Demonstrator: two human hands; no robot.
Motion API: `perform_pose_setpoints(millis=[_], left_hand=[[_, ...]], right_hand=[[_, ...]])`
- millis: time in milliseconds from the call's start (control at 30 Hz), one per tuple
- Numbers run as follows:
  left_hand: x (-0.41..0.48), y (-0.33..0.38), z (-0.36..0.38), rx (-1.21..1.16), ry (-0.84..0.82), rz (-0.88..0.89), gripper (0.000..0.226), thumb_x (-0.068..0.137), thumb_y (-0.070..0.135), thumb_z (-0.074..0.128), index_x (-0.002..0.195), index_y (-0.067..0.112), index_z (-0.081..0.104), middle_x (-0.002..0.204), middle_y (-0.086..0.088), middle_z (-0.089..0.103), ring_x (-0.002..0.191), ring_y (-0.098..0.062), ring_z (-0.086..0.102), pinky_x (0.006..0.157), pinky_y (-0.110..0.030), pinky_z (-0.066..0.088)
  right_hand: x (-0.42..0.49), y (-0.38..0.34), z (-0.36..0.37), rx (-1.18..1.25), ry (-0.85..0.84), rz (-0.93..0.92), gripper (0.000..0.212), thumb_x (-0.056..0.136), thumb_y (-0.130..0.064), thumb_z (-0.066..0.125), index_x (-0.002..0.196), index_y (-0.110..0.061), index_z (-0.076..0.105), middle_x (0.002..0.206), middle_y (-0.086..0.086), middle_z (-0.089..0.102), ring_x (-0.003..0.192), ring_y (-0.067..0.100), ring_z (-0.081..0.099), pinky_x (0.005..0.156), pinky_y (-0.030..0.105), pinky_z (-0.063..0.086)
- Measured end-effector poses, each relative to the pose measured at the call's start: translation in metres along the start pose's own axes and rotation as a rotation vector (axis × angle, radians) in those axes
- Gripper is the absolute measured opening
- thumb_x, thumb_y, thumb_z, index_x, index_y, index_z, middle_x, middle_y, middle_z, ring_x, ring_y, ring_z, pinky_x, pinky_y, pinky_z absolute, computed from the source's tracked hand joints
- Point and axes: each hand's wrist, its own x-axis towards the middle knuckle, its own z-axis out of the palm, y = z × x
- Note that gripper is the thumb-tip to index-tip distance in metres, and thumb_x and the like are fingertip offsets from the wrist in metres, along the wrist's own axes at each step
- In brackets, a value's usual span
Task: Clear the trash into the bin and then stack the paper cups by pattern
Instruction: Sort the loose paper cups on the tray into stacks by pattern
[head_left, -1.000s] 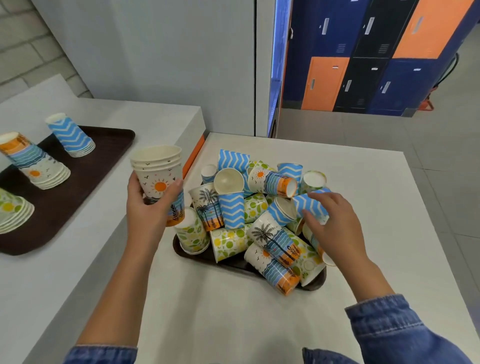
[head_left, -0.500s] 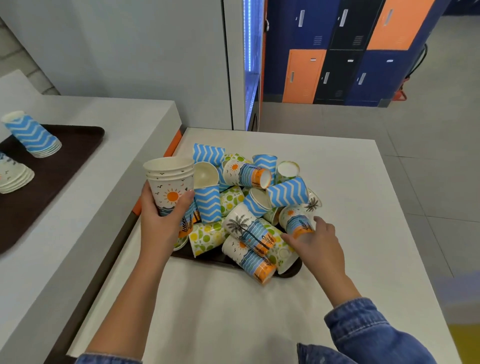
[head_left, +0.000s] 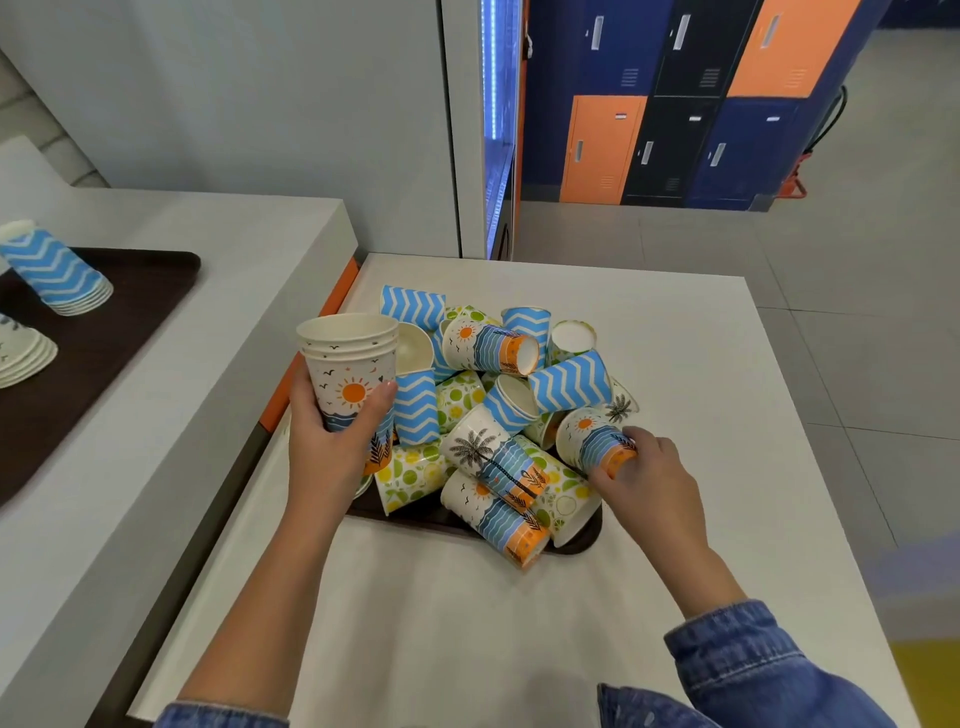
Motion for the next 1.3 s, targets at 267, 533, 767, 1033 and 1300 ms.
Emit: perform_pose_setpoints(millis=[267, 533, 767, 1033, 1300], left_hand=[[0.002, -0.005, 0.001, 0.024, -0.039, 0.013, 0.074, 0.076, 0.035, 0.07, 0.141, 0.025, 0.036, 0.132, 0.001, 0.054, 0.118, -0.015, 0.055, 0.077, -0.013, 0.052], [0.007, -0.007, -0.005, 0.008, -0.032, 0.008, 0.073, 0.076, 0.034, 0.072, 0.14, 0.025, 0.037, 0.131, 0.001, 0.055, 0.118, -0.016, 0.056, 0.086, -0.023, 0.052], [0.013, -0.006, -0.017, -0.011, 0.007, -0.022, 0.066, 0.077, 0.029, 0.073, 0.135, 0.026, 0.042, 0.125, 0.001, 0.058, 0.113, -0.017, 0.058, 0.09, -0.038, 0.053], [0.016, -0.009, -0.042, -0.003, 0.051, -0.046, 0.069, 0.072, 0.034, 0.074, 0.133, 0.026, 0.043, 0.118, 0.005, 0.061, 0.107, -0.014, 0.061, 0.088, -0.041, 0.054], [-0.001, -0.026, -0.052, 0.066, -0.008, -0.058, 0.073, 0.07, 0.031, 0.078, 0.134, 0.034, 0.042, 0.123, 0.012, 0.059, 0.109, -0.005, 0.059, 0.086, -0.027, 0.052]], right_hand=[[-0.004, -0.005, -0.025, 0.027, -0.044, 0.026, 0.06, 0.078, -0.036, 0.065, 0.133, -0.018, 0.047, 0.121, 0.008, 0.053, 0.104, 0.029, 0.057, 0.085, 0.036, 0.047], [-0.012, -0.006, -0.048, 0.103, -0.049, 0.012, 0.054, 0.074, -0.034, 0.071, 0.124, -0.021, 0.055, 0.113, 0.003, 0.06, 0.098, 0.023, 0.058, 0.079, 0.031, 0.045], [-0.003, -0.033, -0.063, 1.08, -0.253, 0.157, 0.018, 0.088, -0.025, 0.058, 0.1, -0.013, 0.066, 0.091, 0.006, 0.067, 0.074, 0.015, 0.062, 0.07, 0.033, 0.049], [0.016, -0.066, -0.054, 1.686, -0.85, 0.142, 0.059, 0.048, -0.021, 0.088, 0.103, -0.003, 0.072, 0.106, 0.015, 0.067, 0.091, 0.027, 0.066, 0.083, 0.033, 0.054], [0.03, -0.103, -0.041, 1.49, -0.879, 0.005, 0.097, 0.045, -0.014, 0.09, 0.131, 0.004, 0.047, 0.124, 0.023, 0.059, 0.108, 0.033, 0.06, 0.089, 0.041, 0.053]])
